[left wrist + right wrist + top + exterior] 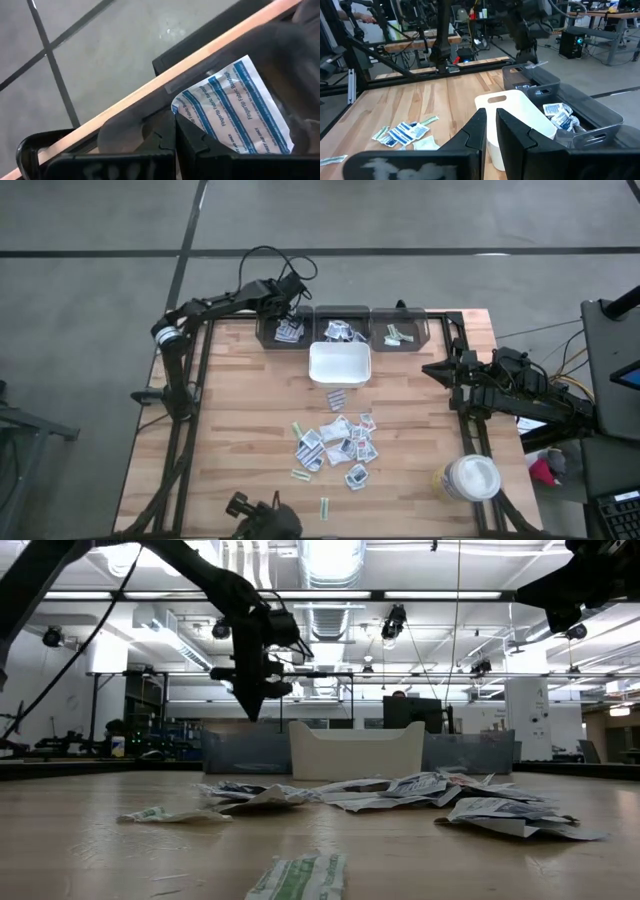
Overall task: Pick & Place First Aid Supplies
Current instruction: Put the blue bandage pack into the left gray bin
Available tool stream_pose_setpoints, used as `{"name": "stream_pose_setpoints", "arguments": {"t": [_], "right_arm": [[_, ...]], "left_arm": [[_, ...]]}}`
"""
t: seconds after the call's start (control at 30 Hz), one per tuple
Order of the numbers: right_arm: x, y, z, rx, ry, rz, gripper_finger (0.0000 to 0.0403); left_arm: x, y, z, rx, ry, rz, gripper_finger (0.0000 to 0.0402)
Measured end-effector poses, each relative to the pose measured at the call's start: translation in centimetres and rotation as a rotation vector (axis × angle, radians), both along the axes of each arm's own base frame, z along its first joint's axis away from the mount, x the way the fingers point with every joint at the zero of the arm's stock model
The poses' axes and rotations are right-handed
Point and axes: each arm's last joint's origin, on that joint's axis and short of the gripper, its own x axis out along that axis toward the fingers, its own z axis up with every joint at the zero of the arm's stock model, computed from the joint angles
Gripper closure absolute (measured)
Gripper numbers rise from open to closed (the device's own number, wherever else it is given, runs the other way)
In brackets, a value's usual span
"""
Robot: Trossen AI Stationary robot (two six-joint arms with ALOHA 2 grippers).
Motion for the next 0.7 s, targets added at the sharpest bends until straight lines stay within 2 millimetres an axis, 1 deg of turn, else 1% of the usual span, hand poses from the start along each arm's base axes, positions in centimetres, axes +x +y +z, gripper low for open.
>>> {"name": "stream_pose_setpoints", "arguments": {"t": [0.43, 0.7], "right_arm": [[0.0, 0.0, 0.0, 0.000, 0.000, 0.000, 0.0364], [0.0, 0.0, 0.0, 0.000, 0.000, 0.000, 0.0364]], "left_arm": [[0.5, 2.0, -3.8, -0.070, 0.063, -0.024, 0.0402], [0.8, 2.3, -6.0, -0.122, 0.095, -0.035, 0.0401]]}}
